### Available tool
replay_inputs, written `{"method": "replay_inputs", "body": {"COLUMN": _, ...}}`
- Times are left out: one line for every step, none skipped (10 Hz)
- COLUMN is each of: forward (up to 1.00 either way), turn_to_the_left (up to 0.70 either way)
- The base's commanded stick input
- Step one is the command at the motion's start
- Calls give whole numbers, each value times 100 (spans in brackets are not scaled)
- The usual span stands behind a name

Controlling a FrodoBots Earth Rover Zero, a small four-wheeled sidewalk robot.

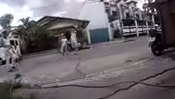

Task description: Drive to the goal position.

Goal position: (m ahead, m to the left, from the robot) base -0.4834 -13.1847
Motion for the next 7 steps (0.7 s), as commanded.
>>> {"method": "replay_inputs", "body": {"forward": -12, "turn_to_the_left": 0}}
{"method": "replay_inputs", "body": {"forward": -12, "turn_to_the_left": 0}}
{"method": "replay_inputs", "body": {"forward": -12, "turn_to_the_left": 0}}
{"method": "replay_inputs", "body": {"forward": -12, "turn_to_the_left": 0}}
{"method": "replay_inputs", "body": {"forward": -12, "turn_to_the_left": 0}}
{"method": "replay_inputs", "body": {"forward": -12, "turn_to_the_left": 0}}
{"method": "replay_inputs", "body": {"forward": -12, "turn_to_the_left": 0}}
